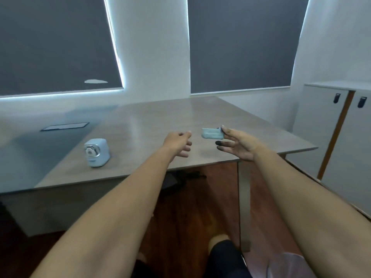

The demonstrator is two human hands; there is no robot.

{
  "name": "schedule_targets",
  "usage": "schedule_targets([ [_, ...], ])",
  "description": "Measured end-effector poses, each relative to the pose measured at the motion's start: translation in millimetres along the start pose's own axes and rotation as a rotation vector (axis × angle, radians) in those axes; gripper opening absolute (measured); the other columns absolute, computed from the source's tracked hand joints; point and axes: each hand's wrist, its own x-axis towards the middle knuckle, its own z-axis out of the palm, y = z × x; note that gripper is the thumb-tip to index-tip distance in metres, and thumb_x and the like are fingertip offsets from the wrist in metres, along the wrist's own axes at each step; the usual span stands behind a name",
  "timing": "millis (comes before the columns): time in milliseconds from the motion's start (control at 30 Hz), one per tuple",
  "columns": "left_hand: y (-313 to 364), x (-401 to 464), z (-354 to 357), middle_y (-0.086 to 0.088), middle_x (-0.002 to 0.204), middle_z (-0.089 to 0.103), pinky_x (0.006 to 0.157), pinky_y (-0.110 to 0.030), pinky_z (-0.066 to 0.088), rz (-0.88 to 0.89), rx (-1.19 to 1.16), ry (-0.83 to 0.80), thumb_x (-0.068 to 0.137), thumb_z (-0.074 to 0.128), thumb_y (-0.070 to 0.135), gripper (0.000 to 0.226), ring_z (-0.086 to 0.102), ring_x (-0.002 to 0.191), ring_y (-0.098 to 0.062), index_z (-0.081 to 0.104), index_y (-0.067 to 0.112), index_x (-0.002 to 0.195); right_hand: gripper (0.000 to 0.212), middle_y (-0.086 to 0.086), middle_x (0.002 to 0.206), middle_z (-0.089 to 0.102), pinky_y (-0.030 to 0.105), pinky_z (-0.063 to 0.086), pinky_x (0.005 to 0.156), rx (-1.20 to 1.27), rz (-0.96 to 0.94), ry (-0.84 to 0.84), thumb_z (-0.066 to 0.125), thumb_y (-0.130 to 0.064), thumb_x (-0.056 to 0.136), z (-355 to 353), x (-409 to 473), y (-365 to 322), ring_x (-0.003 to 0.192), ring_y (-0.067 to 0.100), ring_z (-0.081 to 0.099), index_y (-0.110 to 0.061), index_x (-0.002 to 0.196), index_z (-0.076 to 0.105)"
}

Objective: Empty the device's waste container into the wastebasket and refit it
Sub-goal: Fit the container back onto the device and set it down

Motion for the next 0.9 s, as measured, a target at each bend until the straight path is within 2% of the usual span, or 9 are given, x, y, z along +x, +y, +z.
schedule_targets([
  [133, 1.1, 7.6, -48.3, -0.013, 0.102, 0.066, 0.066, -0.040, 0.060, 0.016, 0.012, 0.125, 0.093, 0.052, 0.032, 0.034, 0.066, 0.083, -0.025, 0.061, 0.004, 0.111, 0.022, 0.009, 0.107, 0.063, 0.035, 0.062, 0.070, -0.004, -0.004, -0.063, 0.070, -0.027, 0.085, 40.3, 23.5, -3.5, 0.089, 0.030, 0.067, -0.012, 0.100, 0.069],
  [233, -3.5, 10.6, -87.3, -0.011, 0.100, 0.068, 0.061, -0.037, 0.060, 0.018, 0.029, 0.250, 0.089, 0.055, 0.034, 0.025, 0.069, 0.082, -0.022, 0.063, 0.012, 0.097, 0.023, 0.010, 0.107, 0.062, 0.035, 0.062, 0.069, -0.011, 0.012, -0.099, 0.072, -0.026, 0.084, 74.4, 43.4, -1.7, 0.088, 0.030, 0.066, -0.011, 0.101, 0.068],
  [333, -8.8, 7.6, -122.6, -0.004, 0.095, 0.070, 0.066, -0.040, 0.061, 0.035, 0.119, 0.387, 0.082, 0.060, 0.037, 0.018, 0.069, 0.086, -0.023, 0.063, 0.021, 0.089, 0.024, 0.010, 0.104, 0.062, 0.035, 0.062, 0.068, -0.020, 0.035, -0.127, 0.074, -0.026, 0.082, 104.7, 60.2, 5.2, 0.088, 0.030, 0.065, -0.011, 0.100, 0.068],
  [433, -15.8, 2.7, -157.7, -0.001, 0.105, 0.069, 0.085, -0.038, 0.054, 0.060, 0.280, 0.554, 0.078, 0.064, 0.040, 0.035, 0.064, 0.099, -0.025, 0.065, 0.019, 0.106, 0.022, 0.011, 0.101, 0.062, 0.035, 0.062, 0.066, -0.025, 0.060, -0.162, 0.075, -0.025, 0.081, 136.3, 75.9, 15.0, 0.085, 0.029, 0.066, -0.010, 0.097, 0.069],
  [500, -23.4, -0.5, -178.6, 0.000, 0.114, 0.066, 0.087, -0.031, 0.047, 0.033, 0.363, 0.643, 0.076, 0.066, 0.041, 0.044, 0.061, 0.106, -0.024, 0.063, 0.019, 0.114, 0.018, 0.011, 0.098, 0.062, 0.034, 0.062, 0.063, -0.026, 0.079, -0.180, 0.076, -0.023, 0.081, 155.8, 84.8, 22.4, 0.083, 0.029, 0.065, -0.010, 0.092, 0.070],
  [567, -32.1, -2.7, -196.8, -0.003, 0.124, 0.061, 0.089, -0.033, 0.044, -0.020, 0.408, 0.710, 0.074, 0.067, 0.041, 0.053, 0.058, 0.112, -0.025, 0.059, 0.019, 0.122, 0.018, 0.011, 0.097, 0.061, 0.034, 0.063, 0.062, -0.030, 0.101, -0.201, 0.075, -0.021, 0.082, 173.5, 93.6, 30.9, 0.083, 0.030, 0.064, -0.009, 0.093, 0.070],
  [667, -50.0, -0.2, -219.5, -0.011, 0.132, 0.053, 0.092, -0.040, 0.045, -0.105, 0.495, 0.786, 0.070, 0.072, 0.044, 0.069, 0.053, 0.118, -0.030, 0.052, 0.015, 0.129, 0.036, 0.011, 0.099, 0.062, 0.035, 0.063, 0.065, -0.045, 0.131, -0.225, 0.075, -0.022, 0.081, 196.8, 106.6, 44.9, 0.082, 0.029, 0.064, -0.003, 0.111, 0.067],
  [800, -82.6, 11.8, -231.7, -0.011, 0.139, 0.048, 0.097, -0.040, 0.041, -0.193, 0.381, 0.779, 0.064, 0.081, 0.043, 0.089, 0.048, 0.125, -0.030, 0.042, 0.010, 0.137, 0.055, 0.008, 0.099, 0.063, 0.034, 0.063, 0.065, -0.083, 0.162, -0.245, 0.077, -0.022, 0.080, 218.0, 123.9, 63.0, 0.080, 0.026, 0.064, 0.000, 0.126, 0.059],
  [900, -104.0, 23.1, -231.0, -0.011, 0.133, 0.053, 0.097, -0.040, 0.043, -0.221, 0.315, 0.792, 0.063, 0.084, 0.037, 0.084, 0.052, 0.120, -0.030, 0.045, 0.008, 0.131, 0.059, 0.008, 0.101, 0.063, 0.034, 0.062, 0.065, -0.113, 0.178, -0.260, 0.079, -0.023, 0.078, 225.5, 137.2, 73.3, 0.078, 0.025, 0.064, 0.001, 0.128, 0.058],
])
